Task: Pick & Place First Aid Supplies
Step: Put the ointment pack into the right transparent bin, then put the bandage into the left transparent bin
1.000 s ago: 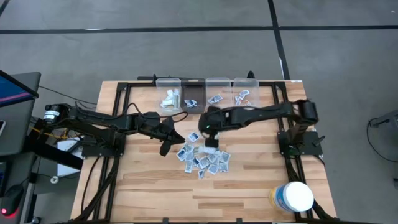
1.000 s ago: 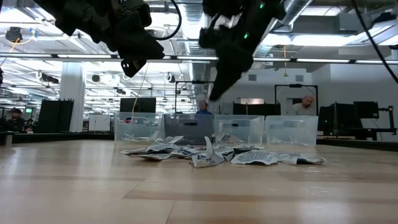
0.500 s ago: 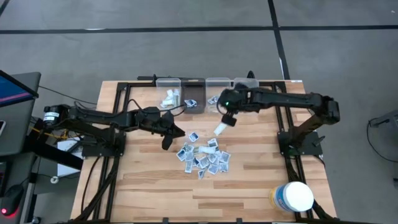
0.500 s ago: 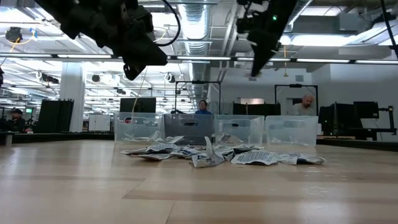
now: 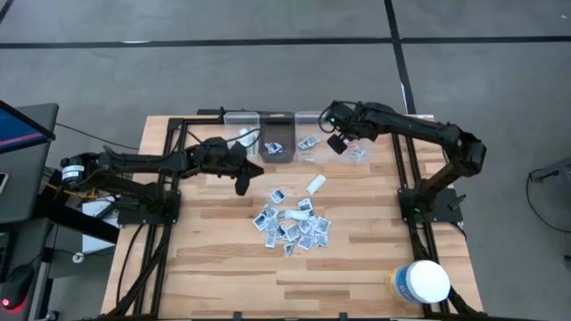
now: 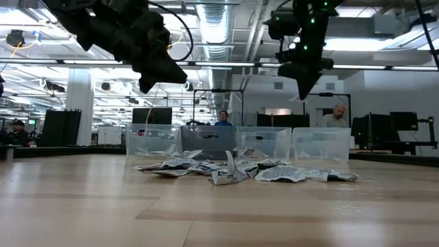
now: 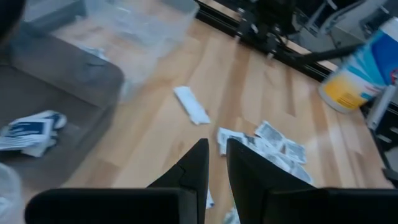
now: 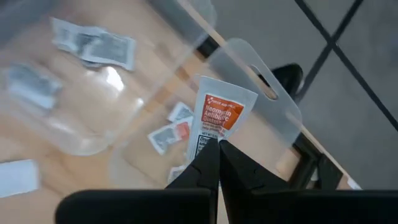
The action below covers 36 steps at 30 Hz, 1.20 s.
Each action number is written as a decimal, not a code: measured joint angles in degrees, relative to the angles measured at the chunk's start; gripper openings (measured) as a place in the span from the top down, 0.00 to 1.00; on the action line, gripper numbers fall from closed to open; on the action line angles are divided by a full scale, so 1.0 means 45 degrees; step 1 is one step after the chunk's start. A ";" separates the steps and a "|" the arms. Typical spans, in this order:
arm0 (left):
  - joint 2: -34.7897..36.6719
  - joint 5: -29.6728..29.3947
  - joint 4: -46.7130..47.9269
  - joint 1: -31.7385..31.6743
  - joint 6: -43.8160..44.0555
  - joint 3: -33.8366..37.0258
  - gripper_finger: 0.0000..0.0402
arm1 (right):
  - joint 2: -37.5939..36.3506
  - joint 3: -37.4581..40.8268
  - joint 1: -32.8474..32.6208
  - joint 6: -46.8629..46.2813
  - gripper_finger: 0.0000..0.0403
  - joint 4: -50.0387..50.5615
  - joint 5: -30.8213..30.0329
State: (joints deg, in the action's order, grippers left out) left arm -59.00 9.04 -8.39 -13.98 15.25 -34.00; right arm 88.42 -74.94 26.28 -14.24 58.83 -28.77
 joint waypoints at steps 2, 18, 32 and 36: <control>0.0000 0.0000 -0.0004 -0.0268 0.0000 0.0000 0.86 | 0.0015 0.0058 0.0273 0.0006 1.00 0.0025 0.0000; 0.0000 0.0000 -0.0111 -0.0913 -0.0213 0.0000 0.86 | 0.0005 0.0053 0.0621 0.0621 0.82 0.0160 -0.0010; 0.0000 0.0603 -0.0046 -0.0879 -0.0291 0.0005 0.86 | 0.0005 0.0053 -0.0416 0.0828 0.67 -0.0070 0.0071; 0.0000 0.1358 -0.0014 -0.0706 -0.0210 0.0005 0.86 | 0.0005 0.0053 -0.1198 0.1869 0.69 -0.0934 0.0135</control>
State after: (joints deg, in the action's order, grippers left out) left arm -59.00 15.15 -8.45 -17.16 14.30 -33.98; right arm 88.44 -74.70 20.89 -5.83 54.62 -28.17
